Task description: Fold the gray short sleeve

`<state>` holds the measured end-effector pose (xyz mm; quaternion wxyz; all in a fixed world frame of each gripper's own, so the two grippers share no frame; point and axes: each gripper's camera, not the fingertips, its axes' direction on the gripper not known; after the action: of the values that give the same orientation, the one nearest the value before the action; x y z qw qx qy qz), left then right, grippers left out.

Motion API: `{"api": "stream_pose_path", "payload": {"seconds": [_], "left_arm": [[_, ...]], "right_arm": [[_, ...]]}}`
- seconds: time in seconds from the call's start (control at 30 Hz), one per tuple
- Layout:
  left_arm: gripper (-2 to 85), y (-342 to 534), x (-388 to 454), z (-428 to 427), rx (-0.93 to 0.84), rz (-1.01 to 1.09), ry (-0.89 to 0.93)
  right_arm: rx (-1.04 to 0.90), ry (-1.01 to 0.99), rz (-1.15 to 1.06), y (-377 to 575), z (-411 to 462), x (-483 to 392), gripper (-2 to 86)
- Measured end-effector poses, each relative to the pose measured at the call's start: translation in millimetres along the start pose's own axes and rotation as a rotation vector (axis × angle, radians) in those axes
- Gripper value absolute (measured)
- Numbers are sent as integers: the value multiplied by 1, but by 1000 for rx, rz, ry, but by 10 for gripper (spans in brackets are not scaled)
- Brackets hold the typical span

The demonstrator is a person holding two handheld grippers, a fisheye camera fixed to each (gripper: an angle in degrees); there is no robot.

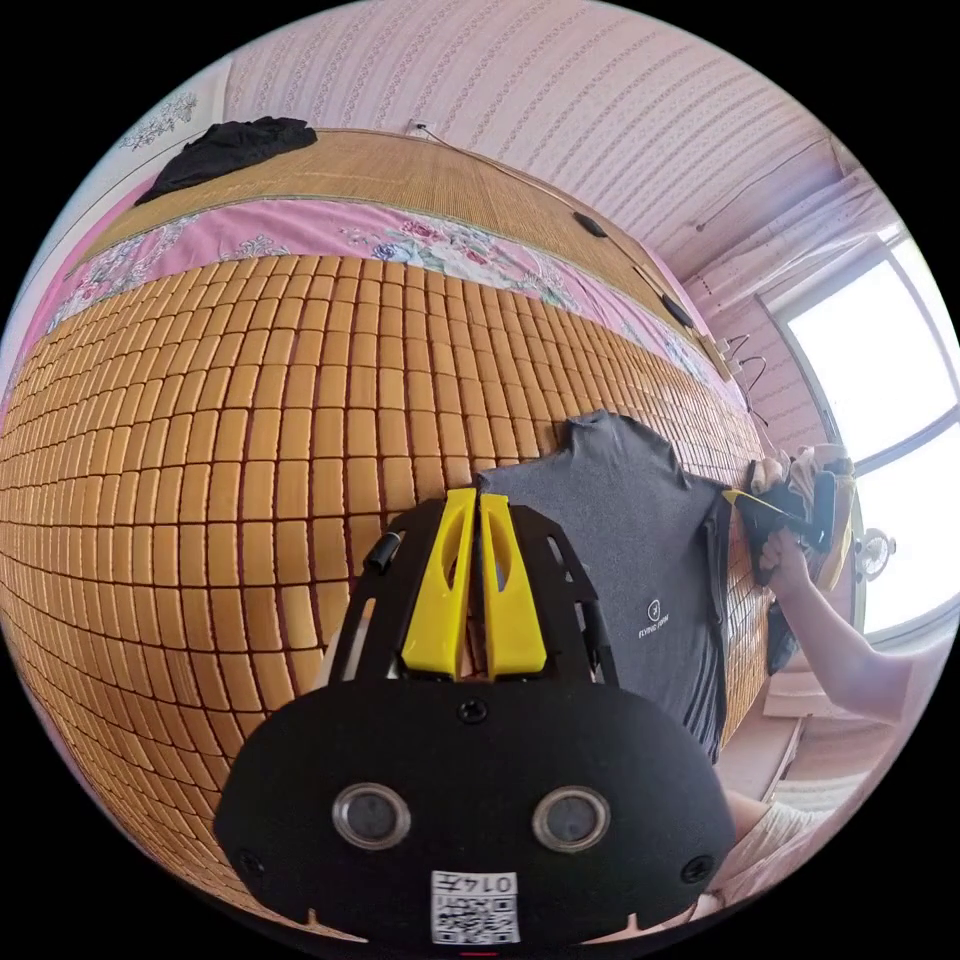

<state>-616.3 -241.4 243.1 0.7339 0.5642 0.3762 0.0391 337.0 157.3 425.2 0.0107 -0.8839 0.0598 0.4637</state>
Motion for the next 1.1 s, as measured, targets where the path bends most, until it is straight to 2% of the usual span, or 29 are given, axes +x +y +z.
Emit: {"api": "stream_pose_path", "payload": {"seconds": [0.13, 0.33, 0.5, 0.67, 0.73, 0.87, 1.1], "left_arm": [[-10, -20, -6, -21, 99, -69, 66], [-10, -13, 11, -61, 141, 15, 170], [-10, 44, 26, -113, 126, 109, 232], [-10, 147, 18, -149, 45, -6, 412], [-10, 183, 13, -141, -36, -60, 383], [-9, 242, -7, -104, -220, -142, 212], [25, 266, -17, -89, -216, -227, 179]], "right_arm": [[50, -14, 2, -26, -11, 5, 8], [69, -77, -95, -18, -34, -19, 9], [102, -202, -145, 37, -75, -42, 9], [-11, -261, -103, 113, -86, -53, 10], [-138, -240, -24, 154, -61, -48, 11], [-267, -97, 54, 198, -19, -41, 11], [-264, -46, 116, 214, 2, -46, 16]]}}
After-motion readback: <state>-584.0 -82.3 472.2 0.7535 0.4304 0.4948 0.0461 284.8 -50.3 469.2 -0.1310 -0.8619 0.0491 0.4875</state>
